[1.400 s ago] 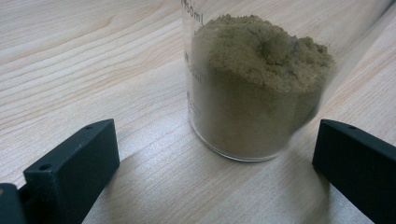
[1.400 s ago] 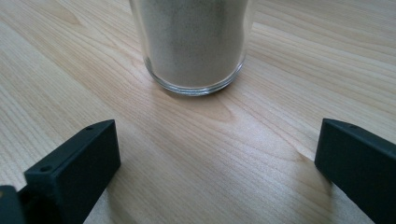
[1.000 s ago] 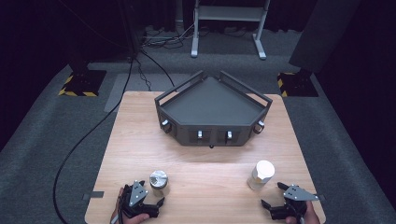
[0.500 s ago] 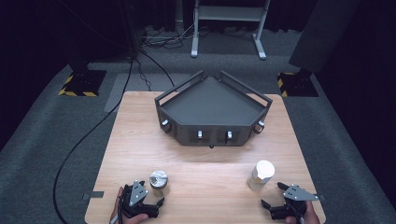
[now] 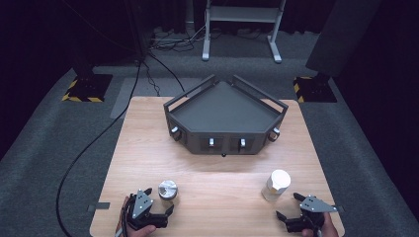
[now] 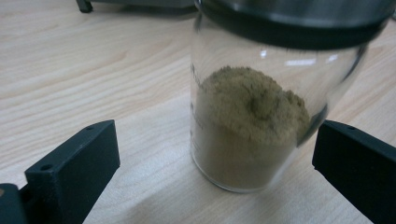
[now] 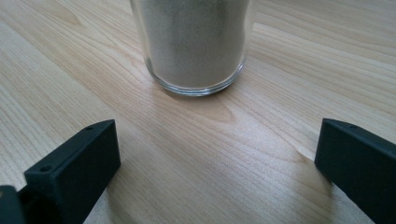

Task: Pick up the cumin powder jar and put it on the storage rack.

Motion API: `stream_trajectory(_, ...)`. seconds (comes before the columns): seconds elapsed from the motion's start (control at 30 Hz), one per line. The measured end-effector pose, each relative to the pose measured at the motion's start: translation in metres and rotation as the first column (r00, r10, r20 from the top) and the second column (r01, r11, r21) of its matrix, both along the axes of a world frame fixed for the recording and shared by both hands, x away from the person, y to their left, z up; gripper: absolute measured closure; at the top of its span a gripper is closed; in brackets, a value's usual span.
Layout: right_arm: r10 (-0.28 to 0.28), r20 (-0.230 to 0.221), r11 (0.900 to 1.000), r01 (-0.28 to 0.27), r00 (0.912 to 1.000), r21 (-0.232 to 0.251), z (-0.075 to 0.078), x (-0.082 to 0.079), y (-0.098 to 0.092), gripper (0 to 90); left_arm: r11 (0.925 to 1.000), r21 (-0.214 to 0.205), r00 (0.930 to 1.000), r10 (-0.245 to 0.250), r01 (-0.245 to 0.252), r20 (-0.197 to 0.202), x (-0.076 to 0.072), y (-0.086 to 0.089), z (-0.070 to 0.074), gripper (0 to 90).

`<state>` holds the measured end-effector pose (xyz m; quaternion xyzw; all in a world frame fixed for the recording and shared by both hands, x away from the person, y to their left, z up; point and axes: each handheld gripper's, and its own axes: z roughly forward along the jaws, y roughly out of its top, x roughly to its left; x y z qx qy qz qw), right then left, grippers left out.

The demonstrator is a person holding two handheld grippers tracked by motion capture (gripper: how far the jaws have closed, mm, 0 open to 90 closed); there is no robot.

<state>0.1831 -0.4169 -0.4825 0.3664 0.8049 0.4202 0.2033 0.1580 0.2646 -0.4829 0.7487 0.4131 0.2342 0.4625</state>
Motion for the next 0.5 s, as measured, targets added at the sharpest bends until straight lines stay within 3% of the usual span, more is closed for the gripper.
stream_trajectory(0.5,0.000,0.000,1.0000,0.000,1.0000,0.000,0.000,0.000,0.000,0.0,0.9994,-0.027,0.9997,-0.023,0.023,0.013,0.002,-0.002,0.012,0.6)
